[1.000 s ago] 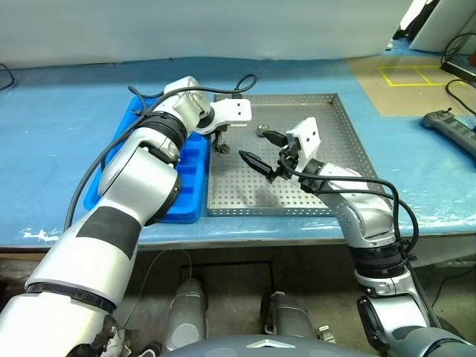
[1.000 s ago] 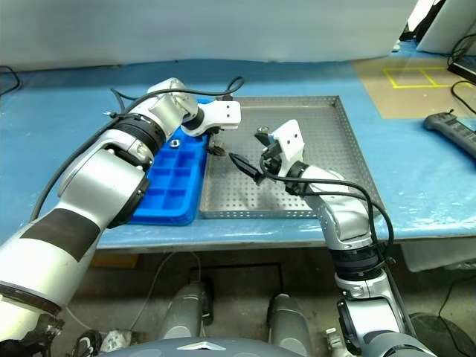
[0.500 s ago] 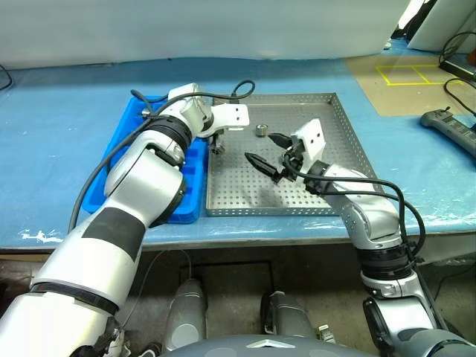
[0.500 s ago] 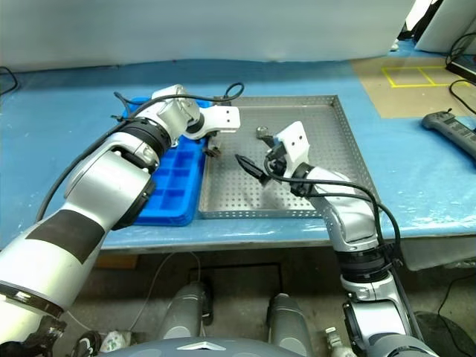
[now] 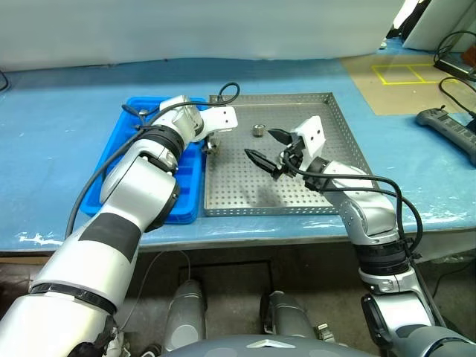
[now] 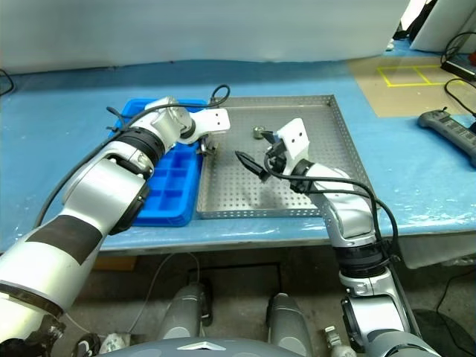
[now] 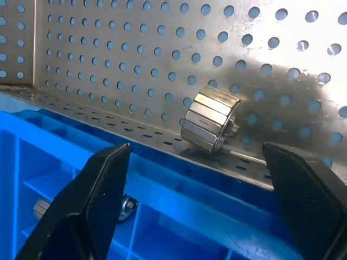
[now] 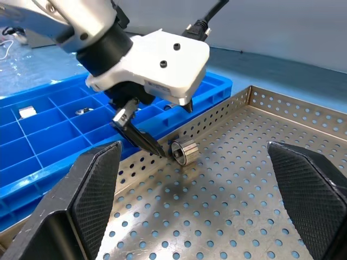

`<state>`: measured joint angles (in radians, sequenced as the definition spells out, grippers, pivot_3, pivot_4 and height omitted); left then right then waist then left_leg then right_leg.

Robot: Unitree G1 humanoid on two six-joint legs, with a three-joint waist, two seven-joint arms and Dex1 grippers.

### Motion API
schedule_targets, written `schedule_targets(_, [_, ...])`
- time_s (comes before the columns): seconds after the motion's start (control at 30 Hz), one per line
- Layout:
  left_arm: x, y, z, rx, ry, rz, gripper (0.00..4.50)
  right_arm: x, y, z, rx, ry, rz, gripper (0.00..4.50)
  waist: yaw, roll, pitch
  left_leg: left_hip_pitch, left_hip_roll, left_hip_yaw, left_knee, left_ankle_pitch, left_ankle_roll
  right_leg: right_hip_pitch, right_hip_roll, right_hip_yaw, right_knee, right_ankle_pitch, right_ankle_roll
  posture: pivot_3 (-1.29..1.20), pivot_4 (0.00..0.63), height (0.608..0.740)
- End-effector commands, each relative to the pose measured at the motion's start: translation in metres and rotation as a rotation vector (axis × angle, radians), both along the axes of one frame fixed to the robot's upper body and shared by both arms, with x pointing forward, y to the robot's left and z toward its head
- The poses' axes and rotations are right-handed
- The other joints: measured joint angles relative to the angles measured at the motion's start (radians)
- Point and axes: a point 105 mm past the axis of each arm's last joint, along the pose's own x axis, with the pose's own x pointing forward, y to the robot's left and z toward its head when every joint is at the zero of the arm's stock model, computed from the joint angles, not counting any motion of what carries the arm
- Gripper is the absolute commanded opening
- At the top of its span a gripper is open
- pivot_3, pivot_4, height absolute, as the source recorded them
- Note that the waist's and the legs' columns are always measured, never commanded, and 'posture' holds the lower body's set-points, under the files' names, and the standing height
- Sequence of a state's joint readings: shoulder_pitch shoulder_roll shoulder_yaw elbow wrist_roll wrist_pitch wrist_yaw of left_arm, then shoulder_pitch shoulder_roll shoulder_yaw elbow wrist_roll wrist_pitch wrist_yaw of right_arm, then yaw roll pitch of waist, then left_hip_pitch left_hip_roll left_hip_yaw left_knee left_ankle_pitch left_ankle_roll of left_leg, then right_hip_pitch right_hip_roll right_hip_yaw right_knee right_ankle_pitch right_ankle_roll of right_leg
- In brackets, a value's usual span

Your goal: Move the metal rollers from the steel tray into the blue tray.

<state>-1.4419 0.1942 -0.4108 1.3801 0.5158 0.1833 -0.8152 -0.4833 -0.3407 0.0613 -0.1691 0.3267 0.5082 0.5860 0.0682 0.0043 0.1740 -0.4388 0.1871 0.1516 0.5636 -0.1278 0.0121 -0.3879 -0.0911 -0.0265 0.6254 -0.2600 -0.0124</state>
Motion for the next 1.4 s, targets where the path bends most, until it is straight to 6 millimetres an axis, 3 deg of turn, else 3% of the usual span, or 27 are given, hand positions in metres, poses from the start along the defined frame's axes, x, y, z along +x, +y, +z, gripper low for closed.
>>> schedule_targets(0.03, [0.002,0.004,-0.008,-0.019,-0.022,0.044,4.14,-0.007,0.007,0.008,0.026,-0.043,0.025,4.50,0.000,0.000,0.000,0.000,0.000,0.000,0.000,0.000,0.000,0.000,0.000,0.000,0.000,0.000,0.000,-0.14,0.150,0.740])
schedule_targets(0.17, [0.001,-0.003,-0.009,-0.052,-0.016,0.043,4.14,-0.011,0.008,0.000,0.007,-0.026,0.028,4.50,0.001,0.000,0.000,-0.001,0.000,0.000,0.000,0.000,0.001,0.000,0.000,0.000,-0.001,0.000,0.000,-0.15,0.150,0.740])
schedule_targets(0.5, [0.005,0.012,-0.013,-0.024,-0.048,0.093,4.14,-0.010,0.002,-0.002,-0.014,-0.027,-0.001,4.50,-0.002,0.000,0.000,0.000,0.000,0.000,0.000,0.000,0.000,0.000,0.000,0.001,-0.001,0.000,0.000,-0.17,0.150,0.740])
schedule_targets(0.7, [0.005,0.015,-0.014,0.006,-0.056,0.085,2.22,-0.009,-0.001,-0.004,-0.012,-0.021,-0.017,4.50,-0.004,0.000,0.000,0.000,0.000,0.000,-0.001,0.000,0.000,0.000,0.000,0.001,-0.002,0.000,0.000,-0.17,0.150,0.740])
schedule_targets(0.77, [0.004,0.015,-0.015,0.016,-0.045,0.076,2.22,-0.008,-0.002,-0.005,-0.019,-0.022,-0.020,4.50,-0.005,0.000,0.000,0.000,0.000,0.000,-0.001,0.000,0.000,0.000,0.000,0.001,-0.002,0.000,0.000,-0.17,0.150,0.740])
schedule_targets(0.9, [0.004,0.016,-0.015,0.031,-0.039,0.065,1.34,-0.007,-0.002,-0.004,-0.017,-0.024,-0.023,4.50,-0.007,0.000,0.000,0.000,0.000,0.000,-0.002,0.000,0.000,-0.001,0.000,0.001,-0.002,0.000,0.000,-0.17,0.150,0.740])
schedule_targets(0.97, [0.003,0.015,-0.016,0.032,-0.035,0.059,1.34,-0.005,-0.002,-0.004,-0.018,-0.026,-0.030,4.50,-0.007,0.000,0.000,0.000,0.000,0.000,-0.002,0.000,0.000,-0.001,0.000,0.001,-0.002,0.000,0.000,-0.17,0.150,0.740])
schedule_targets(1.07, [0.002,0.012,-0.014,0.015,-0.020,0.044,0.81,-0.005,-0.002,-0.005,-0.020,-0.025,-0.032,4.50,-0.009,0.000,0.000,0.000,0.000,0.000,-0.002,0.000,0.000,-0.001,0.000,0.002,-0.002,0.000,0.000,-0.16,0.150,0.740])
schedule_targets(1.4, [-0.002,0.001,-0.001,-0.053,0.027,-0.027,0.78,-0.003,0.006,-0.004,-0.014,-0.030,0.003,4.50,-0.001,0.000,0.000,0.000,0.000,-0.001,-0.003,0.000,0.000,-0.001,0.000,0.001,-0.003,0.000,0.000,-0.11,0.150,0.740])
